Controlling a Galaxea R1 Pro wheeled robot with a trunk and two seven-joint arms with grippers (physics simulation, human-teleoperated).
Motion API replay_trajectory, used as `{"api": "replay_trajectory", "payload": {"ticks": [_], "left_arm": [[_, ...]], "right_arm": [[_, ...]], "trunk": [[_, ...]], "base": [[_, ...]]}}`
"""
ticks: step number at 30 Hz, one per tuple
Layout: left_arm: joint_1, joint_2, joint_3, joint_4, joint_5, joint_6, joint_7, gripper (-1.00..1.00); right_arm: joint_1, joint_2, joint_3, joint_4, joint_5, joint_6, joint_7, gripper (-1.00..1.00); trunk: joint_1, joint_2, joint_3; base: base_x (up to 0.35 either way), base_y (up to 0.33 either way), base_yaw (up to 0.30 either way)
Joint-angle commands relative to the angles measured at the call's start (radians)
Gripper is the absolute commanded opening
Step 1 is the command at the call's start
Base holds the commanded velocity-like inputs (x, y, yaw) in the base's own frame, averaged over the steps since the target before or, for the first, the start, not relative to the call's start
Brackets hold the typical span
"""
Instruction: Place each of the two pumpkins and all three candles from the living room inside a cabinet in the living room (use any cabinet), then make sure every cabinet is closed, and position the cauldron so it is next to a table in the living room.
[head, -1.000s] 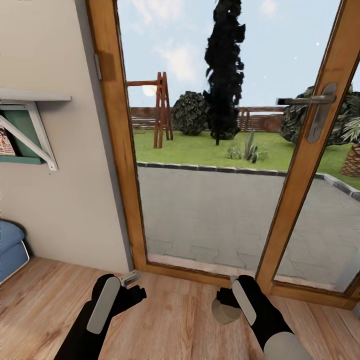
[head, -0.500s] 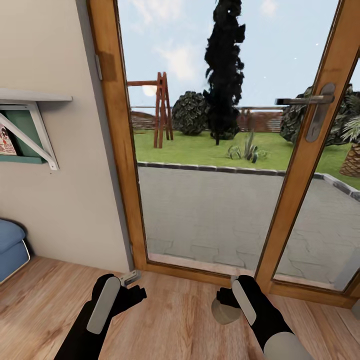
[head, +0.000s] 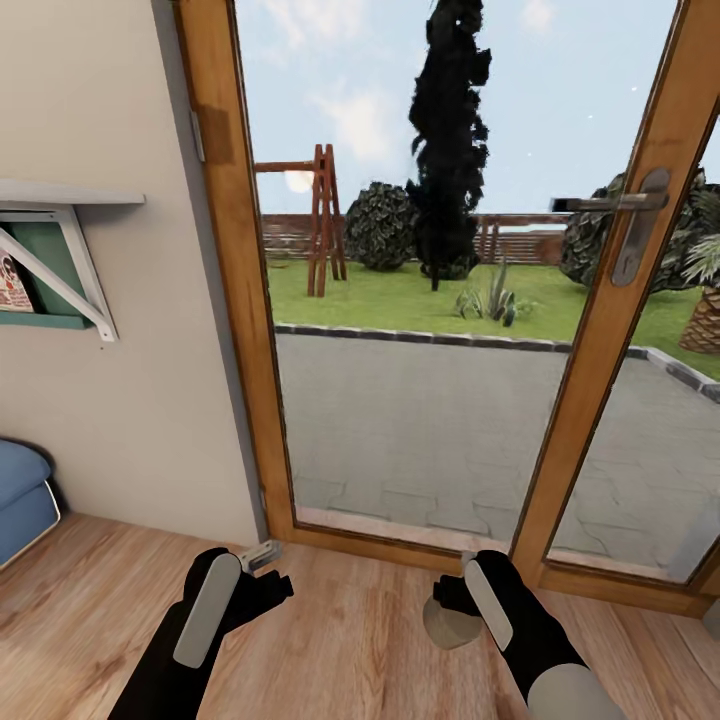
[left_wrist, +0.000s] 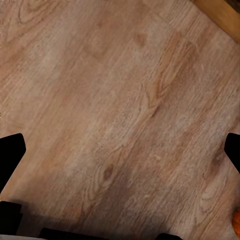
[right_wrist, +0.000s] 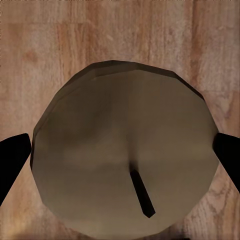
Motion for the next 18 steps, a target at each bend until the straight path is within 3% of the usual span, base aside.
{"api": "replay_trajectory", "payload": {"ticks": [1,7,18], "left_arm": [[-0.001,0.000,0.001,-0.001,0.010,0.002,0.010,1.00],[0.000,0.000,0.001,-0.001,0.010,0.002,0.009,1.00],[0.000,0.000,0.001,-0.001,0.010,0.003,0.010,1.00]], "right_arm": [[0.000,0.000,0.002,-0.001,-0.011,0.003,-0.010,-1.00],[-0.001,0.002,0.004,-0.001,-0.011,0.006,-0.011,-1.00],[0.000,0.011,0.004,-0.001,-0.009,0.043,-0.010,-1.00]], "trunk": [[-0.004,0.007,0.002],[-0.008,0.014,0.005],[-0.050,0.091,0.040]], "base": [[0.000,0.000,0.000],[0.000,0.000,0.000],[0.000,0.000,0.000]]}}
